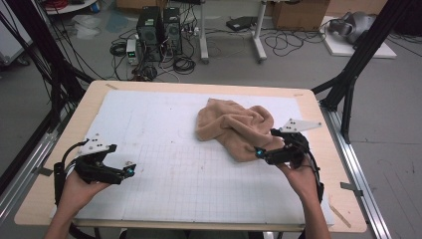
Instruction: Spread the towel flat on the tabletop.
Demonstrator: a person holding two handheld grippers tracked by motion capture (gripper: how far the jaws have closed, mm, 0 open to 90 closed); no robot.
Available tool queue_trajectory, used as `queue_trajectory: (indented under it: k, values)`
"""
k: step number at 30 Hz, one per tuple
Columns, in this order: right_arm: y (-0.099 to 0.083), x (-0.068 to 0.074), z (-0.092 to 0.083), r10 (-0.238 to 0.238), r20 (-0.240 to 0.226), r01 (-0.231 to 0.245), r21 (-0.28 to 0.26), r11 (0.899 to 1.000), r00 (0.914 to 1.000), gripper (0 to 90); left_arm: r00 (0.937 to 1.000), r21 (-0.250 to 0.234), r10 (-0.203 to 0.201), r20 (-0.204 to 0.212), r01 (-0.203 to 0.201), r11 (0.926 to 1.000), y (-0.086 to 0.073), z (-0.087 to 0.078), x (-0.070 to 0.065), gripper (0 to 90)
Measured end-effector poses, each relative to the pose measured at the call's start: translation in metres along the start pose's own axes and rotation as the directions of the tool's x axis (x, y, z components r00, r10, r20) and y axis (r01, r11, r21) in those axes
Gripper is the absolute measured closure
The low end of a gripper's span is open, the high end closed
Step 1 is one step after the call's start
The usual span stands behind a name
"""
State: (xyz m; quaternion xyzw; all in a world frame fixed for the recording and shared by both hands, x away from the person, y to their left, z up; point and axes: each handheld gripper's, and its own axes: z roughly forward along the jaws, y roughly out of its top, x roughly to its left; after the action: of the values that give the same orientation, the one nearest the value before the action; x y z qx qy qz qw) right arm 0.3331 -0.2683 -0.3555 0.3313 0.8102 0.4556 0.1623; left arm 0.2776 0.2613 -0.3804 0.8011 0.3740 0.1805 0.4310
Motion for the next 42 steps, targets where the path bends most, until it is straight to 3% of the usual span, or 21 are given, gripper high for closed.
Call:
queue_trajectory:
  k: [4, 8, 13, 15, 20, 22, 23, 24, 26, 29, 34, 36, 42]
  values:
    - [0.023, -0.005, 0.022, -0.032, -0.006, 0.032, 0.011, 0.999, 0.9995, 8.5, 1.0, -0.002, -0.006, -0.001, 0.006, 1.0, 0.001, 0.002, 0.0, 1.8]
    - [0.028, -0.011, 0.034, -0.035, -0.029, 0.035, 0.008, 0.999, 0.999, 16.7, 1.0, 0.003, -0.004, 0.002, 0.004, 1.0, 0.001, 0.004, 0.0, 1.9]
    - [0.029, -0.016, 0.056, -0.022, -0.022, 0.023, 0.061, 0.998, 0.9995, 21.8, 1.0, 0.008, 0.0, 0.009, 0.0, 1.0, 0.002, 0.006, -0.002, 1.9]
    - [0.029, -0.016, 0.068, -0.041, -0.022, 0.043, 0.093, 0.995, 0.9989, 30.3, 1.0, 0.009, 0.005, 0.007, -0.005, 0.9999, 0.002, 0.006, -0.001, 1.8]
    - [0.026, -0.018, 0.084, -0.036, -0.027, 0.039, 0.147, 0.988, 0.999, 43.6, 1.0, 0.001, -0.006, 0.003, 0.006, 1.0, 0.002, 0.006, -0.001, 1.8]
    - [0.024, -0.02, 0.093, -0.025, -0.029, 0.03, 0.167, 0.985, 0.9993, 58.5, 1.0, 0.004, 0.001, 0.003, -0.001, 1.0, 0.001, 0.006, -0.001, 1.8]
    - [0.024, -0.02, 0.093, -0.025, -0.029, 0.03, 0.167, 0.985, 0.9993, 58.5, 1.0, 0.0, -0.003, 0.002, 0.003, 1.0, 0.001, 0.006, -0.002, 1.8]
    - [0.022, -0.02, 0.096, -0.033, -0.033, 0.038, 0.17, 0.985, 0.9989, 71.9, 1.0, 0.003, 0.0, 0.002, 0.0, 1.0, 0.001, 0.006, -0.001, 1.9]
    - [0.022, -0.019, 0.097, -0.032, -0.05, 0.041, 0.172, 0.984, 0.9982, 80.2, 1.0, 0.0, -0.007, 0.003, 0.007, 1.0, 0.0, 0.007, -0.001, 2.7]
    - [0.023, -0.017, 0.097, -0.021, -0.071, 0.033, 0.165, 0.986, 0.9973, 82.2, 1.0, 0.007, -0.003, 0.007, 0.003, 1.0, -0.001, 0.008, 0.0, 2.8]
    - [0.031, -0.003, 0.088, -0.057, -0.116, 0.073, 0.138, 0.988, 0.9916, 82.8, 0.9999, 0.002, 0.004, 0.01, -0.004, 1.0, -0.001, 0.009, -0.004, 2.8]
    - [0.035, 0.006, 0.08, -0.067, -0.154, 0.085, 0.112, 0.99, 0.9857, 82.8, 0.9999, 0.0, 0.003, 0.015, -0.003, 1.0, 0.0, 0.01, -0.005, 2.8]
    - [0.043, 0.028, 0.068, -0.116, -0.212, 0.135, 0.078, 0.988, 0.9703, 82.8, 0.9995, -0.006, 0.016, 0.028, -0.016, 0.9999, 0.002, 0.014, -0.012, 2.8]
